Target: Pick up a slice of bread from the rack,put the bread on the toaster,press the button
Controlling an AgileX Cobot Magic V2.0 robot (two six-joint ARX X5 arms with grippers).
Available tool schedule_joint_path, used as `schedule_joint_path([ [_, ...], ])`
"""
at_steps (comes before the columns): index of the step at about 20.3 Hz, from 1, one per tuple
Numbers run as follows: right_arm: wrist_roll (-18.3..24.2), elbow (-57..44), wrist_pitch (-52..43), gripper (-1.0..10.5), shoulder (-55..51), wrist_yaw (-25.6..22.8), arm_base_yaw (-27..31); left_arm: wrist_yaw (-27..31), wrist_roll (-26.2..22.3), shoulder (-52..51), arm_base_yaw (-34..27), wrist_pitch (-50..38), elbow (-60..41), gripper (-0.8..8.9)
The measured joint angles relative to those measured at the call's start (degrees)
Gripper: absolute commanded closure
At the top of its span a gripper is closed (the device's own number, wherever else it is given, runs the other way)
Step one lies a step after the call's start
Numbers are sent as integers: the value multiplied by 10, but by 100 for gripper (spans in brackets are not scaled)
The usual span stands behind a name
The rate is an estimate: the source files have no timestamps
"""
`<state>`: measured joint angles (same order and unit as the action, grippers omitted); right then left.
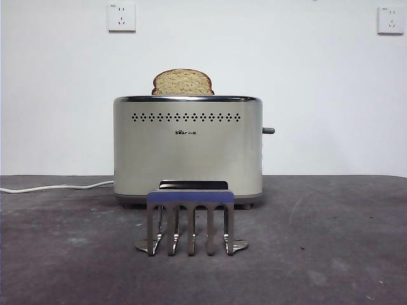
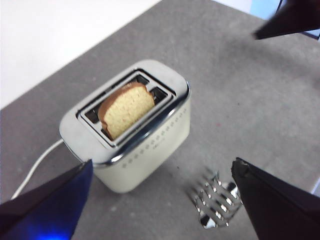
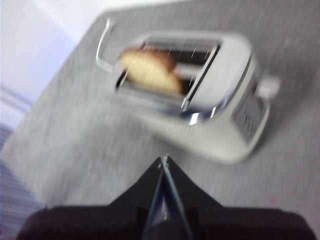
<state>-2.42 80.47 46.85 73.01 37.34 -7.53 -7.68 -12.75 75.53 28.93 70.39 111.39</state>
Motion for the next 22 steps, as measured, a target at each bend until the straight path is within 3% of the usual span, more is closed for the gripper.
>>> schedule_joint_path([
  [5,64,0,144,958,-55,0,0,0,0,0,0,31,0,352],
  [7,87,0,187,958,-68,0,0,0,0,0,0,40,0,413],
  [10,107,0,213,958,-79,-1,0,-2,0,0,0,52,0,568],
  [13,115,0,213,948,-84,-1,0,-2,0,0,0,56,0,812],
  [22,119,0,213,946,-84,-1,0,-2,1,0,0,59,0,817],
])
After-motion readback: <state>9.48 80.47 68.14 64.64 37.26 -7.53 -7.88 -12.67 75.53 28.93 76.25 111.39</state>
